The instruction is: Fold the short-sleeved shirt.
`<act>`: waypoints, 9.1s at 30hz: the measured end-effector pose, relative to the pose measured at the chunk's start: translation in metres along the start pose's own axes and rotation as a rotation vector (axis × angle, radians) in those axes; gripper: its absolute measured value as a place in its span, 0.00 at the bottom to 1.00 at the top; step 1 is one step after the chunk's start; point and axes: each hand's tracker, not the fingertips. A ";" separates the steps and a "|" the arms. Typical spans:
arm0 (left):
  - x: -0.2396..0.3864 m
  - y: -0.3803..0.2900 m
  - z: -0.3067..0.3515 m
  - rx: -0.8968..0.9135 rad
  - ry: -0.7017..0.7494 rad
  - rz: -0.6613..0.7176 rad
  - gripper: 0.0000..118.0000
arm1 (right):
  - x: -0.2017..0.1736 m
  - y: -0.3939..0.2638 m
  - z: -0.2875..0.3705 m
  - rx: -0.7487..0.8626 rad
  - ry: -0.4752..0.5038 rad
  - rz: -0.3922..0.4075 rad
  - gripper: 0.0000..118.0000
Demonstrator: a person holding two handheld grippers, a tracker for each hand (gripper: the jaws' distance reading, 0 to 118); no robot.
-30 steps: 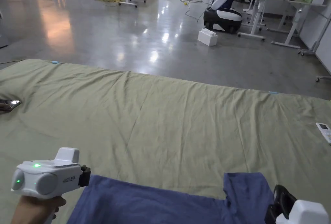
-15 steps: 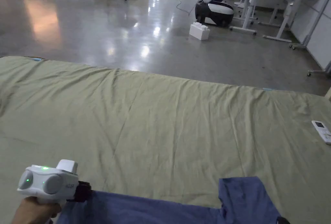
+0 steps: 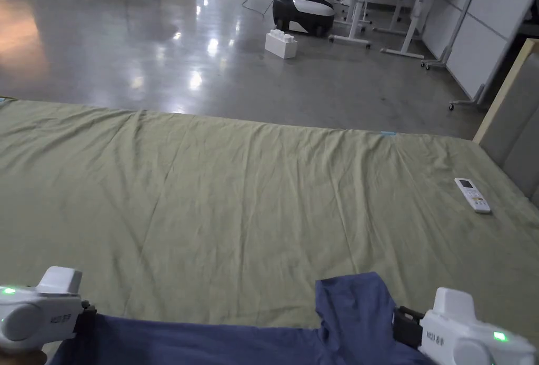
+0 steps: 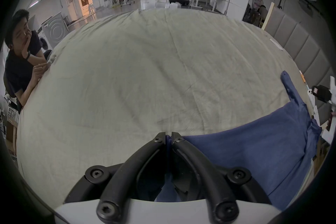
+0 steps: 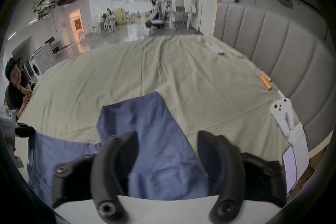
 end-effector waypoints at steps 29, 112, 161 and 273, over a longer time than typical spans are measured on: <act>0.023 -0.029 0.054 0.124 -0.001 0.078 0.04 | -0.003 0.017 -0.022 -0.091 0.070 0.091 0.03; 0.085 -0.087 0.221 0.863 0.164 0.117 0.05 | -0.099 -0.063 0.232 0.857 0.017 0.131 0.13; -0.114 -0.240 0.028 -0.091 -0.714 0.583 0.11 | -0.122 -0.095 0.192 0.647 -0.012 0.251 0.00; 0.041 -0.166 0.136 0.007 -0.428 0.318 0.62 | -0.077 -0.120 0.199 0.593 0.024 0.216 0.00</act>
